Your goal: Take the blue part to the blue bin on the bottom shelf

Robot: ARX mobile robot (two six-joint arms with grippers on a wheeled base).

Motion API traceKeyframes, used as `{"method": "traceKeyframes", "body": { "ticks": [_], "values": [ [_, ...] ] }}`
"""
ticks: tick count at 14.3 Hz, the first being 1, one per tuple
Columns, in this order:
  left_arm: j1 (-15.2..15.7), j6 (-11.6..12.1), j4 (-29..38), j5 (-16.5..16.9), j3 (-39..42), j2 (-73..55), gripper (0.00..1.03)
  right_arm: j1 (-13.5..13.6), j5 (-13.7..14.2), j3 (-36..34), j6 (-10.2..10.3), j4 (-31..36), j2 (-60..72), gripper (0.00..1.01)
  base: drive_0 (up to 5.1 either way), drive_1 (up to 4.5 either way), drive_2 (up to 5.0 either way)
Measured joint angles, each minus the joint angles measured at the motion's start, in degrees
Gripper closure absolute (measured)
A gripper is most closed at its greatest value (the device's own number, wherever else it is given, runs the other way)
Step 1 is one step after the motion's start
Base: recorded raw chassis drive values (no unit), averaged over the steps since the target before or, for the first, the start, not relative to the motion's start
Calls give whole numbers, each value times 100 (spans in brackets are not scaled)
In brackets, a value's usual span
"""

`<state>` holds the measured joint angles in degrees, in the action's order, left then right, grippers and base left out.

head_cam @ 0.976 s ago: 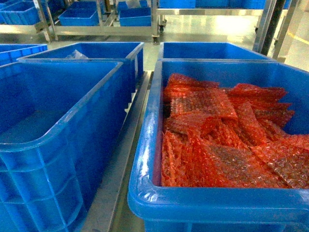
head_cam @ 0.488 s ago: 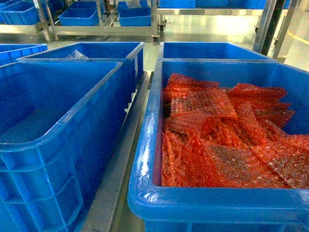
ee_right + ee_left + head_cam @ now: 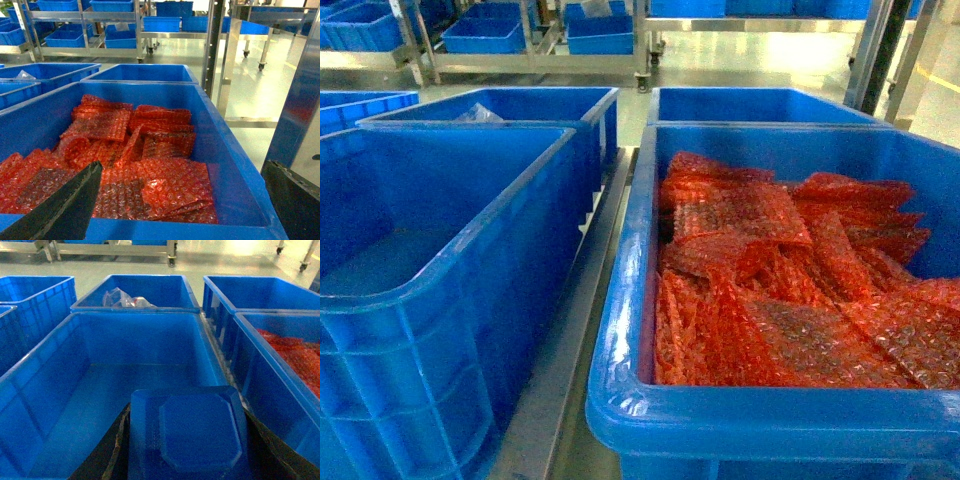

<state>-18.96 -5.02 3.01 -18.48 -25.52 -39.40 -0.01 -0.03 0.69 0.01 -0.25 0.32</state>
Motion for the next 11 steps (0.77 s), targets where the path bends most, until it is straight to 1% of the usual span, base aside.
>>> {"method": "traceKeyframes", "body": {
  "ticks": [1, 2, 3, 4, 5, 6, 8, 11],
  "values": [
    [278, -13, 389, 247, 0, -350, 59, 0, 0, 0, 0, -4, 0, 3, 0, 0, 0],
    [577, 52, 894, 466, -39, -846, 59, 0, 0, 0, 0, -4, 0, 3, 0, 0, 0],
    [977, 122, 1528, 699, -216, -1676, 59, 0, 0, 0, 0, -2, 0, 3, 0, 0, 0],
    [1285, 201, 1958, 809, -527, -2505, 59, 0, 0, 0, 0, -4, 0, 3, 0, 0, 0],
    [1355, 251, 2072, 852, -793, -2994, 59, 0, 0, 0, 0, -4, 0, 3, 0, 0, 0],
    [1351, 267, 2057, 894, -857, -3071, 59, 0, 0, 0, 0, -4, 0, 3, 0, 0, 0],
    [1309, 293, 2065, 949, -927, -3040, 59, 0, 0, 0, 0, -4, 0, 3, 0, 0, 0],
    [1305, 297, 2098, 929, -931, -3032, 59, 0, 0, 0, 0, -2, 0, 3, 0, 0, 0]
  ]
}}
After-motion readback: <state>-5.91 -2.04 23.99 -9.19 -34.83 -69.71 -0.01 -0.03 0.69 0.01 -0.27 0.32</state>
